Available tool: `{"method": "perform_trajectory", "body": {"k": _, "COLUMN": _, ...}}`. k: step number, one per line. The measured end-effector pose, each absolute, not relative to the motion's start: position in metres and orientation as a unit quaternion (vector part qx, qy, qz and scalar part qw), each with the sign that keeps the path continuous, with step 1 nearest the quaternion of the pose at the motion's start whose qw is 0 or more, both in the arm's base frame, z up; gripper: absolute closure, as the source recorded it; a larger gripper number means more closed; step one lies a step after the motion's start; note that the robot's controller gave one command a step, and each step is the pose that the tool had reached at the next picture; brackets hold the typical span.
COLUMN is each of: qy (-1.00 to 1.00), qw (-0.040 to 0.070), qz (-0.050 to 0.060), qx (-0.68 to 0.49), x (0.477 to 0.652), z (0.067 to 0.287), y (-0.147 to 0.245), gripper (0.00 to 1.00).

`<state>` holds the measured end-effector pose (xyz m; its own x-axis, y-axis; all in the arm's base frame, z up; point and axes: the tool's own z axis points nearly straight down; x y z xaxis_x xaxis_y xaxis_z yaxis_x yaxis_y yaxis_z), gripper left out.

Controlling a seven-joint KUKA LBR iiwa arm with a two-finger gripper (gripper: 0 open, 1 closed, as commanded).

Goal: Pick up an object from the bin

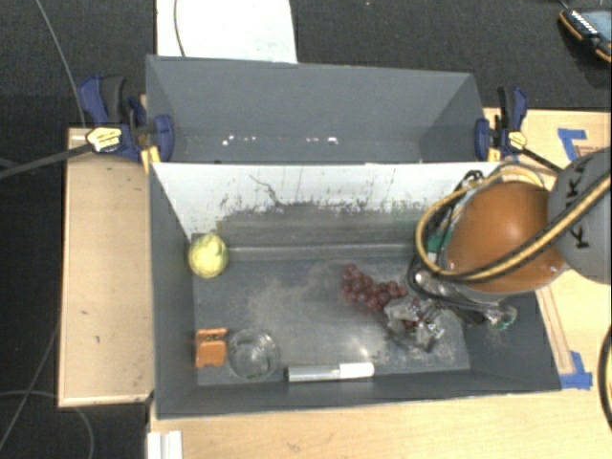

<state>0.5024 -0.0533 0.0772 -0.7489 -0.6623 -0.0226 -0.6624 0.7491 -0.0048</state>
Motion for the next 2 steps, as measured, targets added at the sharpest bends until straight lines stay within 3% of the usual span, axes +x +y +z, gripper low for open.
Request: {"method": "perform_trajectory", "body": {"k": 2, "qy": 0.932, "qw": 0.012, "qz": 0.002, "qx": -0.361, "x": 0.5030, "z": 0.0785, "y": -0.0538, "gripper": 1.00}}
